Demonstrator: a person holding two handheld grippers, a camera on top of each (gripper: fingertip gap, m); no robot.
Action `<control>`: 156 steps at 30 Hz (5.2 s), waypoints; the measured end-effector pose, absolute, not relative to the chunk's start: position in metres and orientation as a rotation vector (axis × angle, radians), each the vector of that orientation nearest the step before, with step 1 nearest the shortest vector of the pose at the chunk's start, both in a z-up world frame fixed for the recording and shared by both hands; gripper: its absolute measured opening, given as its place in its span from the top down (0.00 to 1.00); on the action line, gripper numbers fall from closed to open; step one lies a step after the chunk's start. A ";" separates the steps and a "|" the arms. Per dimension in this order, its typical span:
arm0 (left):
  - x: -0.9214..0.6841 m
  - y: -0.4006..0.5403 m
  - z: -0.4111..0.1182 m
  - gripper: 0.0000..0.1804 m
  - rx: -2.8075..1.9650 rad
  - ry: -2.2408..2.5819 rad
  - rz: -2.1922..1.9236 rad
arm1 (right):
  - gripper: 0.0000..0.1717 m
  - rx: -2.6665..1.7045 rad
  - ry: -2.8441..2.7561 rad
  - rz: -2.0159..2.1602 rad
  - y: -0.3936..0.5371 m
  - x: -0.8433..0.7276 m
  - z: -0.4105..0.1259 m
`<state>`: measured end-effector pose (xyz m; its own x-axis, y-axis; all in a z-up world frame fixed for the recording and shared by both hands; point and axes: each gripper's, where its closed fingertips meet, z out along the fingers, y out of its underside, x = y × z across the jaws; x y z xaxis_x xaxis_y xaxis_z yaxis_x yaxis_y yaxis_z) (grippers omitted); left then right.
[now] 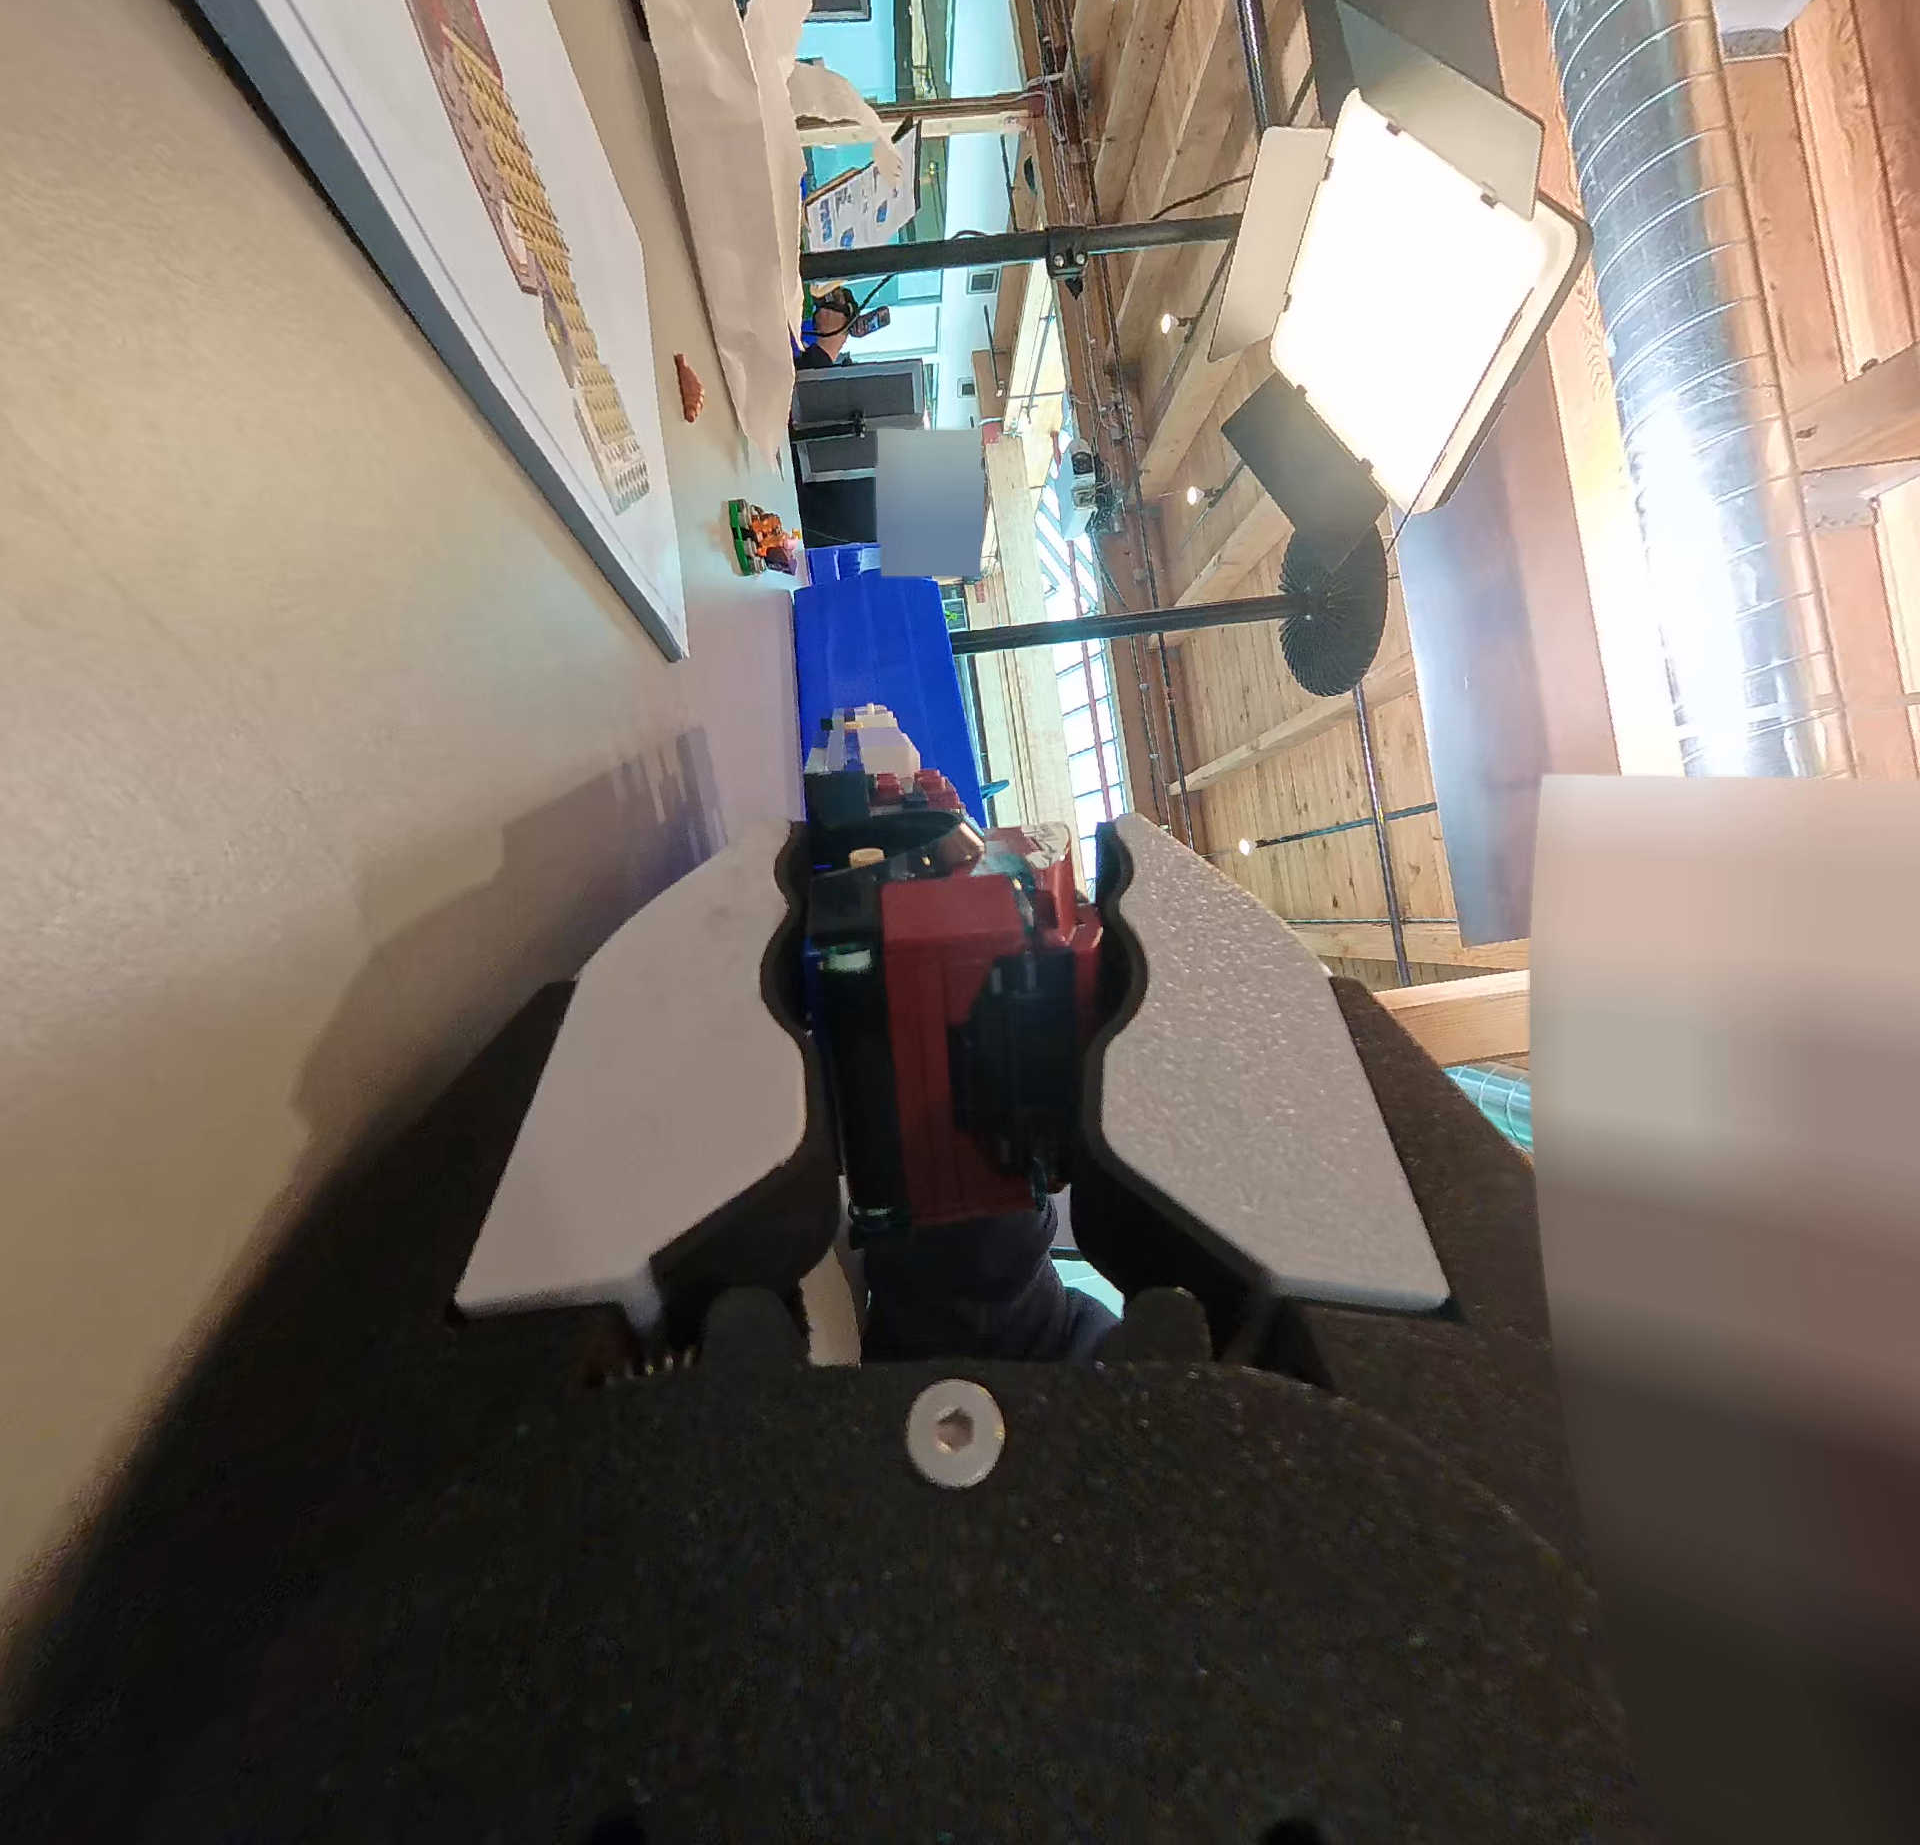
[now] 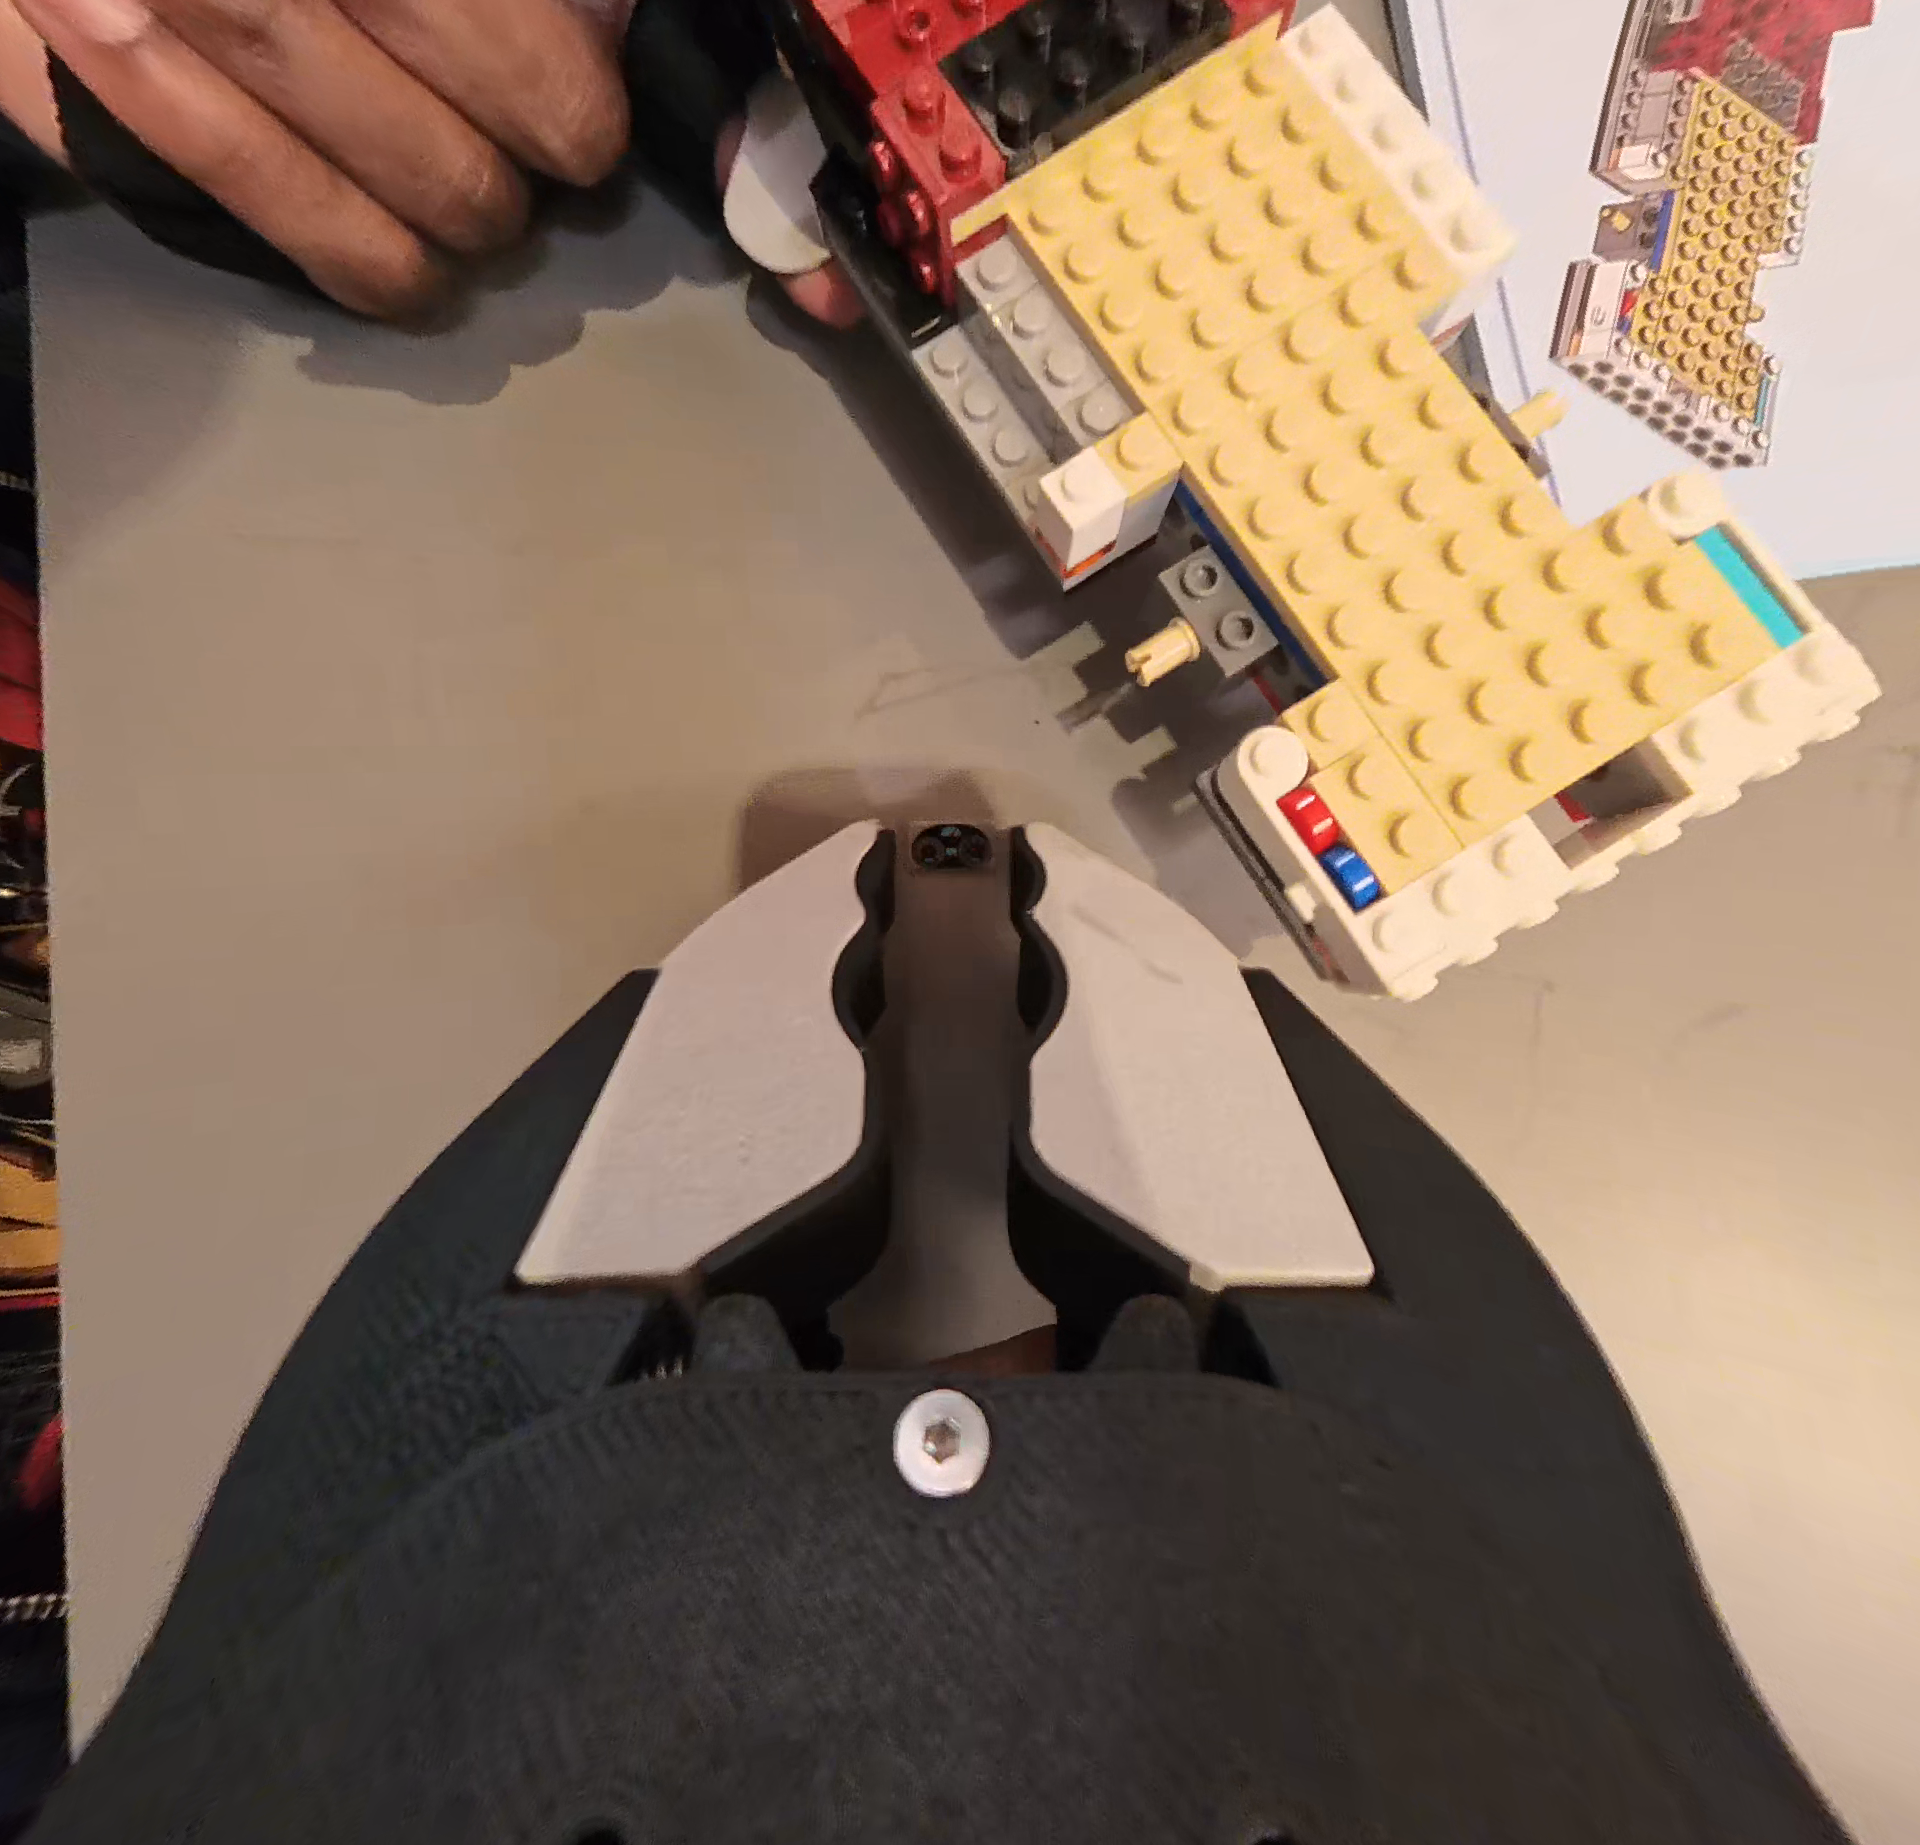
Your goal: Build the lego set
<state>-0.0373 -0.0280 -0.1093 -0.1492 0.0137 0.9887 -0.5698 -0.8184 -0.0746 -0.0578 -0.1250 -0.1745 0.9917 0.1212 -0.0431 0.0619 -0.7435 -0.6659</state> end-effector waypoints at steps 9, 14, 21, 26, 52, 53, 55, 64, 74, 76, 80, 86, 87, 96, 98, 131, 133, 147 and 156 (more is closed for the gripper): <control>-0.037 -0.029 -0.110 0.71 1.712 -0.607 1.996 | 0.91 -2.329 -0.247 0.174 -0.119 -0.078 -0.149; -0.038 -0.030 -0.109 0.71 1.693 -0.606 1.996 | 0.91 -2.135 -0.403 0.206 -0.088 -0.097 -0.091; -0.040 -0.029 -0.105 0.71 1.641 -0.568 2.007 | 0.91 -2.171 -0.448 0.129 -0.036 -0.086 -0.085; -0.041 -0.028 -0.105 0.71 1.635 -0.555 1.994 | 0.91 -2.194 -0.418 0.109 -0.029 -0.082 -0.090; -0.037 -0.041 -0.119 0.71 1.789 -0.704 1.924 | 0.90 -2.381 -0.250 -0.009 -0.129 -0.086 -0.172; -0.037 -0.041 -0.119 0.71 1.795 -0.707 1.924 | 0.91 -2.366 -0.251 0.001 -0.129 -0.088 -0.172; -0.038 -0.041 -0.120 0.71 1.805 -0.704 1.926 | 0.90 -2.373 -0.266 0.014 -0.130 -0.089 -0.174; -0.043 -0.040 -0.119 0.71 1.803 -0.684 1.938 | 0.84 -2.316 -0.344 0.035 -0.131 -0.090 -0.159; -0.048 -0.058 -0.117 0.71 1.775 -0.746 1.923 | 0.57 -2.321 -0.518 -0.101 -0.071 -0.063 -0.119; -0.050 -0.061 -0.116 0.71 1.768 -0.744 1.923 | 0.52 -2.389 -0.575 -0.081 -0.066 -0.065 -0.133; -0.053 -0.062 -0.118 0.71 1.775 -0.745 1.915 | 0.56 -2.480 -0.668 -0.064 -0.066 -0.067 -0.153; -0.057 -0.061 -0.114 0.70 1.724 -0.784 1.905 | 0.57 -2.435 -0.730 0.015 -0.063 -0.069 -0.148; -0.057 -0.061 -0.113 0.70 1.718 -0.795 1.899 | 0.57 -2.433 -0.742 0.019 -0.063 -0.069 -0.148; -0.063 -0.052 -0.106 0.70 1.628 -0.824 1.854 | 0.57 -2.415 -0.850 -0.015 -0.064 -0.065 -0.144; -0.065 -0.052 -0.105 0.70 1.621 -0.849 1.842 | 0.57 -2.412 -0.874 -0.021 -0.064 -0.066 -0.144; -0.087 -0.045 -0.097 0.52 1.696 -1.107 1.799 | 0.57 -2.352 -1.030 -0.129 -0.055 -0.076 -0.134; -0.087 -0.041 -0.098 0.51 1.706 -1.078 1.812 | 0.57 -2.349 -1.024 -0.141 -0.055 -0.075 -0.134; -0.091 -0.061 -0.096 0.56 1.710 -1.190 1.739 | 0.57 -2.284 -1.053 -0.255 -0.050 -0.079 -0.128; -0.092 -0.058 -0.098 0.59 1.770 -1.217 1.721 | 0.60 -2.260 -1.076 -0.324 -0.047 -0.082 -0.128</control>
<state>-0.0918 -0.0585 -0.0978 -0.1292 -0.3104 0.9418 -0.7846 -0.5488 -0.2885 -0.0818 -0.0466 -0.1276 0.6401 0.6186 0.4556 0.7673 -0.4850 -0.4195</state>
